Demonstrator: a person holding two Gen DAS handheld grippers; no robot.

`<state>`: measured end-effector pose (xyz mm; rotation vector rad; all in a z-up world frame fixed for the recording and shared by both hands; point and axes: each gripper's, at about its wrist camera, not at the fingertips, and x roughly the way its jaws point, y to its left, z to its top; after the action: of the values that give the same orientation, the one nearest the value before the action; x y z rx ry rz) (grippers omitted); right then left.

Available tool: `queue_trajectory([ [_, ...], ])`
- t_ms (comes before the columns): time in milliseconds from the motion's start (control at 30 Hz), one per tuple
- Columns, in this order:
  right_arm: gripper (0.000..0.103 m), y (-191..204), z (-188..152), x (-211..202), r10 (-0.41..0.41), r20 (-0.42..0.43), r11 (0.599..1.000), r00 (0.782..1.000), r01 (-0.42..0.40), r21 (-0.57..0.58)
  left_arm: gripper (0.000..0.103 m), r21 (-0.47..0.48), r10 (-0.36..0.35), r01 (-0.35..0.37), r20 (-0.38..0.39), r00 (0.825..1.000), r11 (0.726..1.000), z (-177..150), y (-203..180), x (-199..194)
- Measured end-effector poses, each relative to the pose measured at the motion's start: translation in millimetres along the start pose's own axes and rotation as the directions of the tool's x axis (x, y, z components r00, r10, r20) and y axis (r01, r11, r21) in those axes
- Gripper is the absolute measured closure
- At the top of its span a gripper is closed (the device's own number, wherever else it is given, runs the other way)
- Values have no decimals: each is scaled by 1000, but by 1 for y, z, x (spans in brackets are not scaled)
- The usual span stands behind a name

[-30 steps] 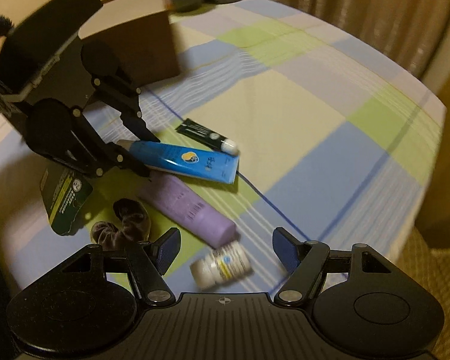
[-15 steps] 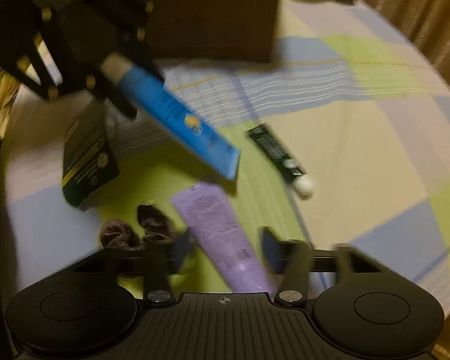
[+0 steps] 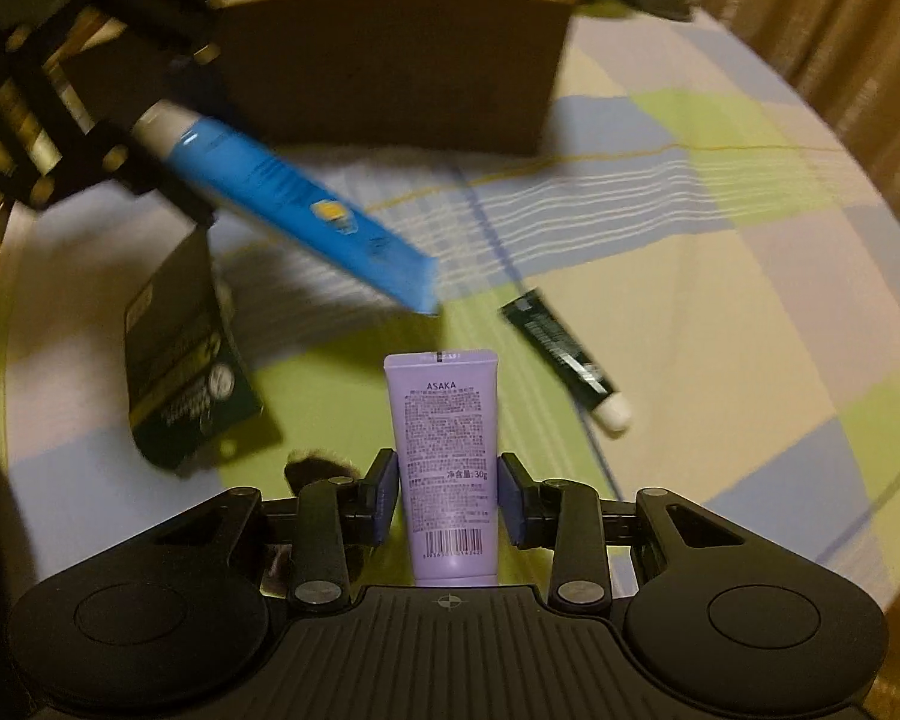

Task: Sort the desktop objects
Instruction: 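Carry both tubes into the cardboard box and open both tools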

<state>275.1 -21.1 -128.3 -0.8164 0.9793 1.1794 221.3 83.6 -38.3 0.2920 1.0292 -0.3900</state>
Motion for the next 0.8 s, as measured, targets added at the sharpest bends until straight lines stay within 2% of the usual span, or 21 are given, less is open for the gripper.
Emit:
queue_trajectory([
  [200, 69, -4, 9, -32, -28, 52, 991, 998, 20, 133, 78, 5, 2, -2, 65, 998, 1000, -5, 1, -35],
  [433, 69, 8, 30, -63, -49, 97, 977, 994, 28, 209, 78, 13, 39, -41, 145, 989, 999, -13, 13, -85],
  [800, 69, 40, 109, -81, -23, 182, 976, 983, -17, 218, 78, -59, 182, -174, 175, 968, 983, -52, 69, -141],
])
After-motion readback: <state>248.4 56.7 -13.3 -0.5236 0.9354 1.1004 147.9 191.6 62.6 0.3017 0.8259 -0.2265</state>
